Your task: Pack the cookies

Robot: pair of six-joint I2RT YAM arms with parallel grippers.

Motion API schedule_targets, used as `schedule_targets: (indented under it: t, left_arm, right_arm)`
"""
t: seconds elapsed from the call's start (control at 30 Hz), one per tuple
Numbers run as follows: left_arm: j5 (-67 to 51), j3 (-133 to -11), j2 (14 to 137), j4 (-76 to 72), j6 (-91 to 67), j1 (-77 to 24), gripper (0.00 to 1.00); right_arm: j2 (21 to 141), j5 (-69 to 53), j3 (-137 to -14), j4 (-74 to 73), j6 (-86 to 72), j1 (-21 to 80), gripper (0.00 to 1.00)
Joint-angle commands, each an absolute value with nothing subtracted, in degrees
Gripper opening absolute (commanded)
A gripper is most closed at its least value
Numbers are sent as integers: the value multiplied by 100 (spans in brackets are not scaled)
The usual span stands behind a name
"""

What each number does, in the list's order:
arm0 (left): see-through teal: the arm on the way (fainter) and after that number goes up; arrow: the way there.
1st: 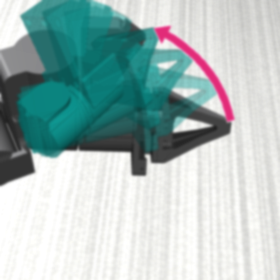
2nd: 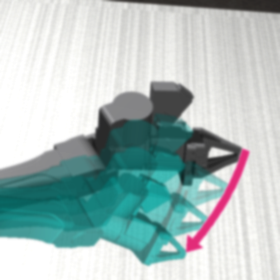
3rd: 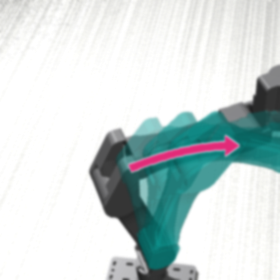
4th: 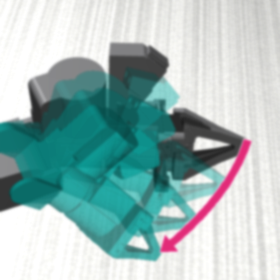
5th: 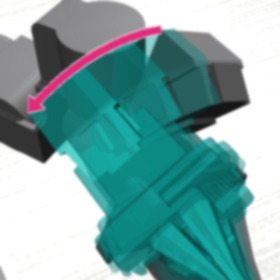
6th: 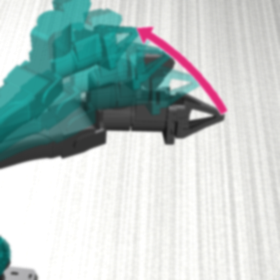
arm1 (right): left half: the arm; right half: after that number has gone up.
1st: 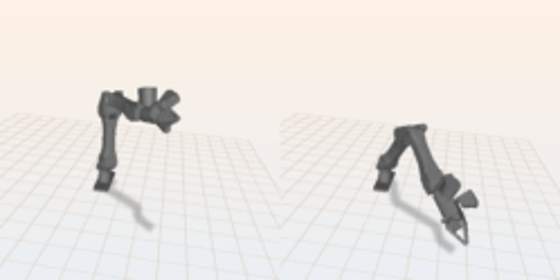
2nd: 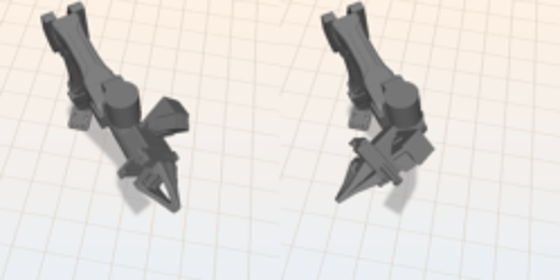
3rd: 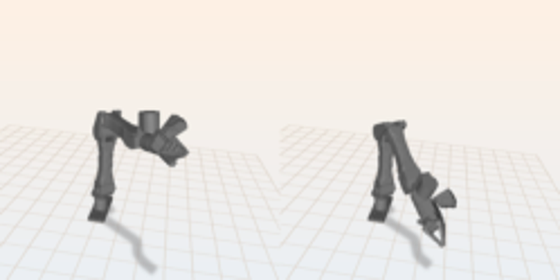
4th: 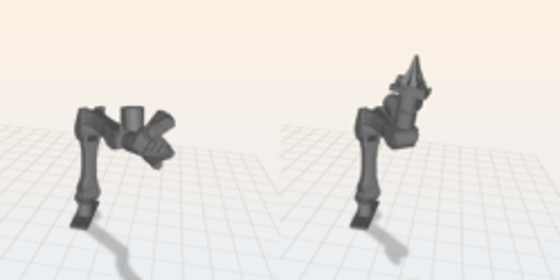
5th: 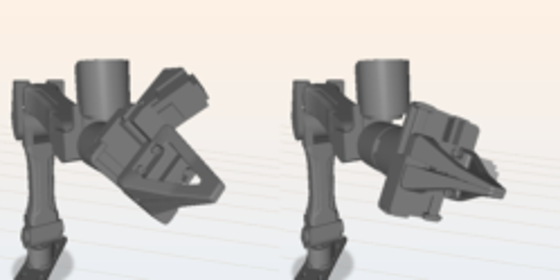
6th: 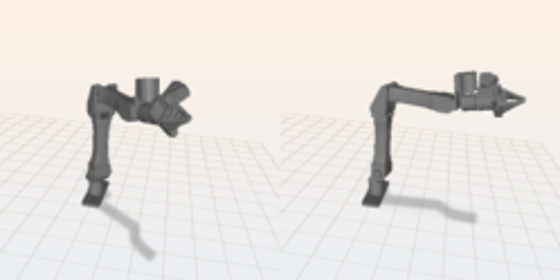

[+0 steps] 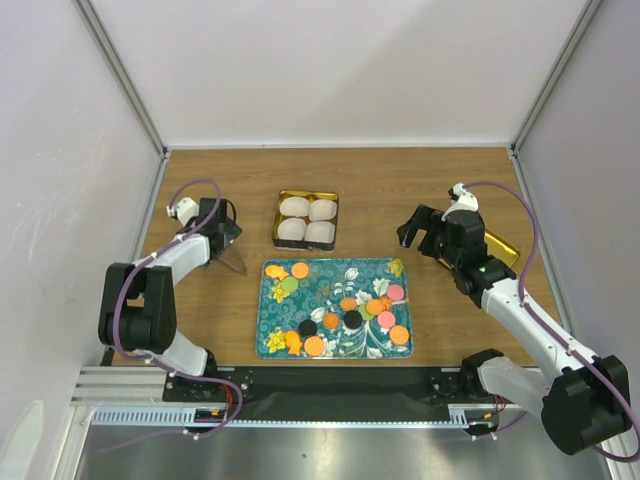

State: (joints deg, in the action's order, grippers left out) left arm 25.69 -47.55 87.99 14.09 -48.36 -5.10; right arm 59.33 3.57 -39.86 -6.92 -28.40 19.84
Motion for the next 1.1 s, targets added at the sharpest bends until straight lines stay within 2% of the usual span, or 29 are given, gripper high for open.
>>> schedule_targets:
  t: [0.0, 0.47, 0.67, 1.07]
  left_arm:
    - [2548, -5211, 9043, 1274, -4685, -501, 100]
    - [2733, -5801, 9817, 2364, -4957, -519, 96]
    - [2698, -6029, 10062, 2531, -4914, -510, 96]
    - [2540, -6451, 10468, 2751, -4728, -387, 89]
  right_arm:
    - [5801, 290, -4034, -492, -2751, 1951, 100]
    - [5880, 114, -3964, -387, -2821, 1925, 100]
    - [5880, 70, -3938, -360, -2848, 1925, 100]
    - [5862, 53, -3920, -404, -2830, 1898, 100]
